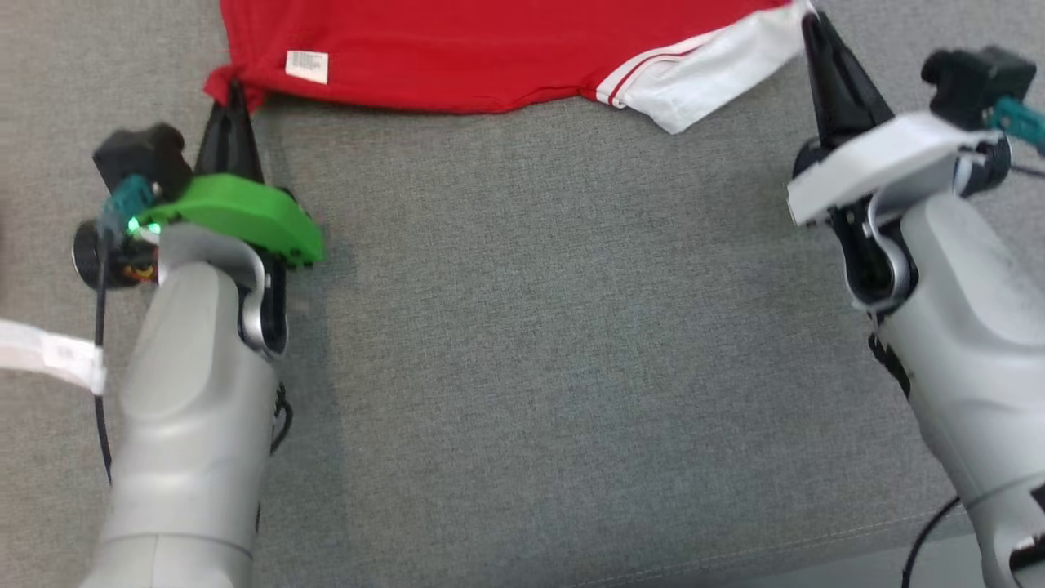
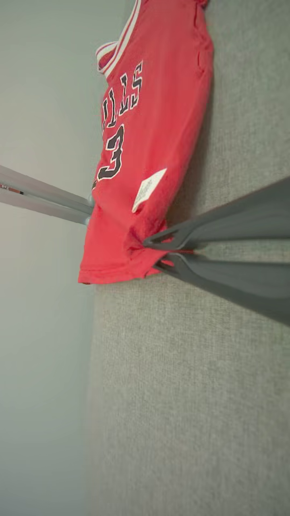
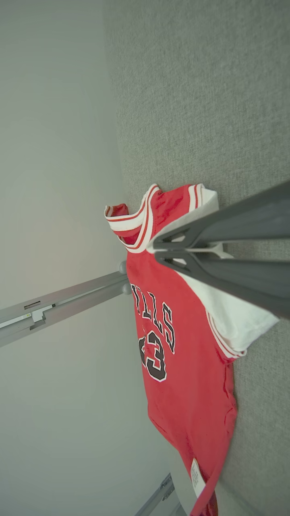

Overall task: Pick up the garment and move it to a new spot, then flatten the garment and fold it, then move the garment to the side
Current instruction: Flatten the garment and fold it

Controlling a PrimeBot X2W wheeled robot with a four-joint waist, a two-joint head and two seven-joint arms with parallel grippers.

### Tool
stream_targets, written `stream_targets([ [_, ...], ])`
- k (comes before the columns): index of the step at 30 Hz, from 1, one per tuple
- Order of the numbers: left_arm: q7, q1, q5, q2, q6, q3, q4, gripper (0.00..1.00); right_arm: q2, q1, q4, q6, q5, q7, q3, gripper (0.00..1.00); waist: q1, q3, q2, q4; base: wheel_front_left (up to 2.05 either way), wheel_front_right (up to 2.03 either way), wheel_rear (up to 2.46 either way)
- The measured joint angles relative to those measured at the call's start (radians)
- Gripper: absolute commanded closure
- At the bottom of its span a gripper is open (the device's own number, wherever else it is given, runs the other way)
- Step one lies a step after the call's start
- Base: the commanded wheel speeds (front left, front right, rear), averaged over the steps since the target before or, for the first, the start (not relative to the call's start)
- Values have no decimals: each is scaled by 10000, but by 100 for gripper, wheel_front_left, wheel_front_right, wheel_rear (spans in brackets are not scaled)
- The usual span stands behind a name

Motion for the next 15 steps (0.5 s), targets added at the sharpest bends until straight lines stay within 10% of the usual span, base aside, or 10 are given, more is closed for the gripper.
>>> stream_targets([
  [15, 2, 5764, 825, -82, -585, -69, -4936, 100, -111, 7386, -5687, 0, -1147, 0, -2230, 100, -2, -1560, 0, 247, 0, 0, 0],
])
